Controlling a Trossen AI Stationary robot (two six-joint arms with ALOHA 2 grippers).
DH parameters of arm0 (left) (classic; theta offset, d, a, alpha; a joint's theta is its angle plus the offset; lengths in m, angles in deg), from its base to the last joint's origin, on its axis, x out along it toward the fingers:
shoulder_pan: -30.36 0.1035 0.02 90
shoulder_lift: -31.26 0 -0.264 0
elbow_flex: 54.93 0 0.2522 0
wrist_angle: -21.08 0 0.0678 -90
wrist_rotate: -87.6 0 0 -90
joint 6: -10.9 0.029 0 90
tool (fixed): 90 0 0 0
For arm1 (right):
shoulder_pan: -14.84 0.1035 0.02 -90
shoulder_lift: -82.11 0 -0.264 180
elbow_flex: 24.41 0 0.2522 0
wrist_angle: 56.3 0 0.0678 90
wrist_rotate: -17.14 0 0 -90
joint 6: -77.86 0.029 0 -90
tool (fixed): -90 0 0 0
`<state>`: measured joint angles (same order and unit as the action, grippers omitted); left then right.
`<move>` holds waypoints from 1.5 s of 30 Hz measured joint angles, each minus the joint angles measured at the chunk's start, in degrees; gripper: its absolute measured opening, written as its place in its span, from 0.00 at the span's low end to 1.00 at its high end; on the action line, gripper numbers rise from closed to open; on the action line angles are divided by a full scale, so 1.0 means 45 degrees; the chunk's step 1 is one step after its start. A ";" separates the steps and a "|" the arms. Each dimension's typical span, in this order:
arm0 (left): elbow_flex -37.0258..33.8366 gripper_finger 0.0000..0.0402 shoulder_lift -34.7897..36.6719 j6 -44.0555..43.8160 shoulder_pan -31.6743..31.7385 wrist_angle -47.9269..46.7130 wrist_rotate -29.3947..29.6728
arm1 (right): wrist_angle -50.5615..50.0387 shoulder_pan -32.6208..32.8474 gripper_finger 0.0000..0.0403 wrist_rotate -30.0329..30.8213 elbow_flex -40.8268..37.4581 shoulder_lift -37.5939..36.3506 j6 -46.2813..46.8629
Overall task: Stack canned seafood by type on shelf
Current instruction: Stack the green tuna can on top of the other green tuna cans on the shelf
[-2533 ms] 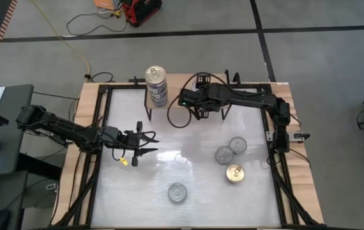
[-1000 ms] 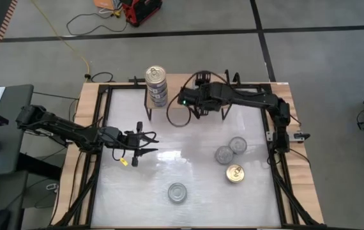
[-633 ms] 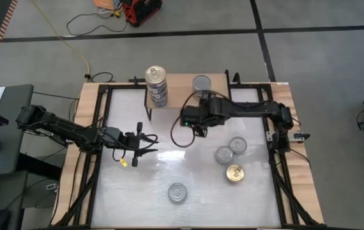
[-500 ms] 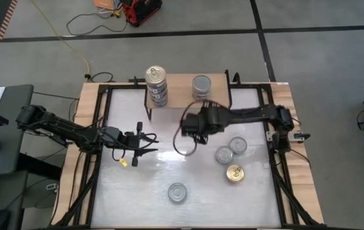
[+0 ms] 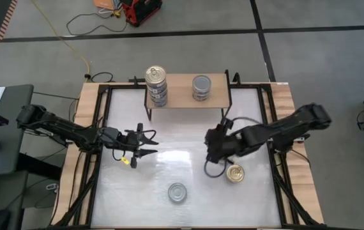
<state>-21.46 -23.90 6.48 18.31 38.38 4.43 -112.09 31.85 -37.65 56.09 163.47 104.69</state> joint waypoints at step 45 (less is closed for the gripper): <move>0.9750 0.33 -1.0749 -0.7674 -0.3072 -0.9210 0.2165 | 0.1818 0.4416 0.71 0.0950 -0.0813 0.1699 0.5096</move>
<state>22.42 -72.28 -28.05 4.49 -3.06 14.17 -103.91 51.72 -33.38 52.43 171.12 127.62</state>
